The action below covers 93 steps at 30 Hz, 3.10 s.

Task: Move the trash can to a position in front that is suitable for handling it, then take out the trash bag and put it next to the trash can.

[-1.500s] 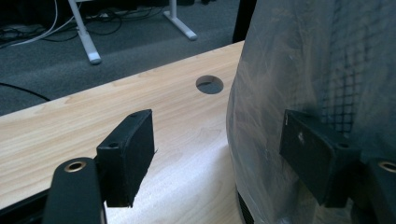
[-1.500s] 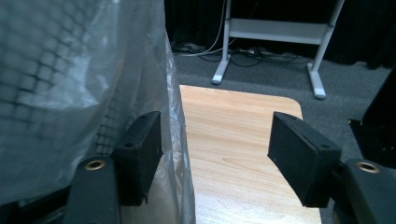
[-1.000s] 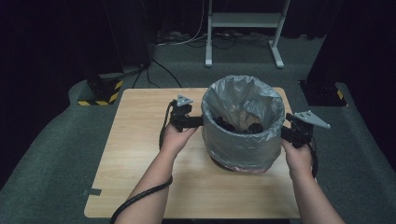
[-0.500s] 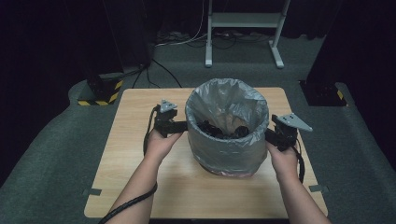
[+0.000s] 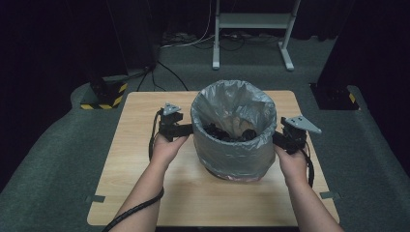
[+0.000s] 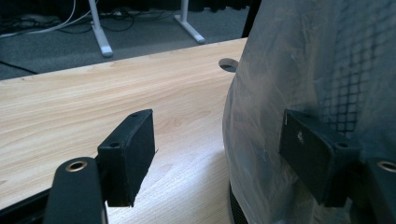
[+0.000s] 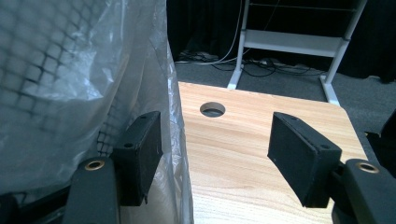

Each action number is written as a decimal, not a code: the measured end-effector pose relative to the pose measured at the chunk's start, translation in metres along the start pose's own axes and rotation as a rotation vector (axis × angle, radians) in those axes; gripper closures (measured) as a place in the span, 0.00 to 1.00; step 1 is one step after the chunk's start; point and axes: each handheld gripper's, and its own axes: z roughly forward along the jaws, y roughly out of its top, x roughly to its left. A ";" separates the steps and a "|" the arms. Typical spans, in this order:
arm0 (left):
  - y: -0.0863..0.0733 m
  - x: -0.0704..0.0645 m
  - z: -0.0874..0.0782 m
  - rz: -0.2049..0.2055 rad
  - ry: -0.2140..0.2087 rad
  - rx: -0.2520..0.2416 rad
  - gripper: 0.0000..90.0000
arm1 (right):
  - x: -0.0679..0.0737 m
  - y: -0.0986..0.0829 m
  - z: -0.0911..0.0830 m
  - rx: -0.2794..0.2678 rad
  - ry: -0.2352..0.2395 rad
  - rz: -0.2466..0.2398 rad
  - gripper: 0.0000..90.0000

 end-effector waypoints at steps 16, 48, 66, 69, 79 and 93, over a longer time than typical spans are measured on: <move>-0.007 -0.005 0.004 -0.015 0.017 0.006 0.25 | -0.005 -0.002 -0.005 -0.005 -0.006 0.002 0.32; -0.097 -0.006 -0.058 -0.009 -0.042 -0.069 0.18 | -0.015 -0.049 -0.062 -0.164 -0.004 -0.048 0.20; -0.062 -0.047 -0.104 0.051 -0.067 -0.412 0.16 | 0.004 -0.004 -0.102 -0.343 0.046 -0.097 0.20; -0.056 -0.053 -0.111 0.064 -0.094 -0.441 0.17 | 0.008 0.004 -0.103 -0.373 0.071 -0.090 0.20; -0.019 -0.067 -0.113 0.017 -0.101 -0.529 0.18 | 0.022 0.027 -0.108 -0.428 0.142 -0.113 0.18; 0.024 -0.069 -0.074 -0.074 -0.007 -0.479 0.47 | 0.028 0.069 -0.081 -0.366 0.095 -0.107 0.53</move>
